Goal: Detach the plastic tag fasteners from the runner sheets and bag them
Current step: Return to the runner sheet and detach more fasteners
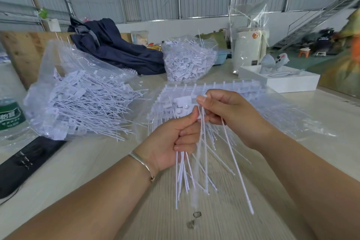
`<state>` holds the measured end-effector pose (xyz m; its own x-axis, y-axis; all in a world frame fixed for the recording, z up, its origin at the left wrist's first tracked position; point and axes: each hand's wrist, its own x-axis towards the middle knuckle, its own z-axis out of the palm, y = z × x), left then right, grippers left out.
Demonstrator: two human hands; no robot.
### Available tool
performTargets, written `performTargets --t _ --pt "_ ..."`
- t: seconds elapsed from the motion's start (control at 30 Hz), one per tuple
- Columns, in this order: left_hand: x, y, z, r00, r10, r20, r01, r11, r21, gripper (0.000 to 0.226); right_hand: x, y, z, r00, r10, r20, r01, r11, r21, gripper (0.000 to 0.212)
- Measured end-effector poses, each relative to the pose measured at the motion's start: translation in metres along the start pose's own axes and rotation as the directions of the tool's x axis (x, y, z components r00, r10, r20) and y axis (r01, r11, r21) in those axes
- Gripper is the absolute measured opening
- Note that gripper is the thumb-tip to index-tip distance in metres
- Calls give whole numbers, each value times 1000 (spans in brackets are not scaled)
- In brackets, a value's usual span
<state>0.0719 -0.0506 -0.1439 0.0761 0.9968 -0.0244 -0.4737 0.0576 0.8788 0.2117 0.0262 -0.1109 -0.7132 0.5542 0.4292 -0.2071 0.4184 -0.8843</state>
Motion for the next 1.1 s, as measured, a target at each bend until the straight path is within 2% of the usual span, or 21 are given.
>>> performTargets --t 0.1,0.23,0.43,0.6,0.77,0.9,0.97,1.03,1.1 --pt "2 -1 0 1000 -4 -13 5 998 66 26 0 -4 -3 998 46 44 -44 998 -45 38" --pt "2 4 -1 1000 1 -13 -1 999 -37 27 -2 -3 -7 992 83 92 -75 993 -92 43" --pt "1 10 -6 997 53 -56 -55 998 -34 44 -2 4 -9 991 110 75 -100 986 -133 32" --pt "-1 5 -5 999 37 0 -37 999 -18 29 -1 5 -6 990 137 45 -132 986 -106 35" --pt "-2 0 -3 999 -42 -5 42 998 52 30 -2 15 -4 942 312 126 -312 950 -25 65" --pt "-3 0 0 1000 -28 14 26 993 119 33 -3 14 -9 942 278 186 -283 959 -1 81" --pt "-1 3 3 999 42 -13 -41 995 89 31 -1 10 -13 964 226 144 -231 973 22 77" --pt "1 6 3 984 137 -118 -129 989 72 21 0 9 -16 982 177 69 -178 984 9 56" --pt "2 6 -2 942 232 -244 -188 964 190 17 1 11 -17 992 125 7 -124 987 -107 30"
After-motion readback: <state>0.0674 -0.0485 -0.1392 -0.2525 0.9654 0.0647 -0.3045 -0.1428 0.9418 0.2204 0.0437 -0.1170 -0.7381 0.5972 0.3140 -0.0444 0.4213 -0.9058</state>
